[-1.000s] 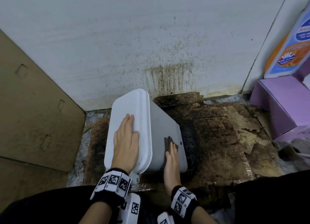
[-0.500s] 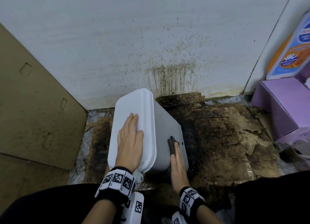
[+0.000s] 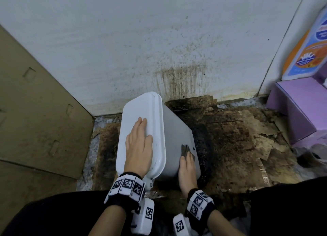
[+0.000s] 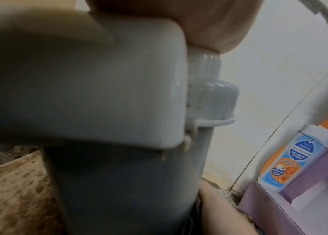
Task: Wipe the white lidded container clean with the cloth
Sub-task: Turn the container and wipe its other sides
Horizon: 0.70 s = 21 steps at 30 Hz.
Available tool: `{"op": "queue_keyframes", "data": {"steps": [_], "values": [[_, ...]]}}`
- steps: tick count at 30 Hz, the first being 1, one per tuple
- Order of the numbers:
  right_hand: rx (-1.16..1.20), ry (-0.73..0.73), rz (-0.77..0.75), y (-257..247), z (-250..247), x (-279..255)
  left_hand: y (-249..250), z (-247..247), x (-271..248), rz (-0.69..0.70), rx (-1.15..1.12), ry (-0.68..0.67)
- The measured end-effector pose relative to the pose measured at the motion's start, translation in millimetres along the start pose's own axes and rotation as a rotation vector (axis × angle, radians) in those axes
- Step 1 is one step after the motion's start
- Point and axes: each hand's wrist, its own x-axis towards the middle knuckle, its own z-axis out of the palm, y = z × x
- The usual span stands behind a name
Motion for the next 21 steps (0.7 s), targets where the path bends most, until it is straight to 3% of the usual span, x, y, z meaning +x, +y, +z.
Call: {"op": "queue_keyframes", "data": {"steps": [4, 10, 14, 21], "values": [[0.040, 0.008, -0.096, -25, 11, -16, 3, 4, 1, 0.016, 0.013, 0.009], [-0.264, 0.044, -0.175, -29, 11, -18, 8, 8, -1, 0.035, 0.028, 0.016], [-0.126, 0.067, -0.116, -38, 1, -24, 13, 10, -1, 0.041, 0.053, 0.014], [0.013, 0.021, -0.192, -45, -13, -25, 22, 14, -3, 0.047, 0.063, -0.004]]}}
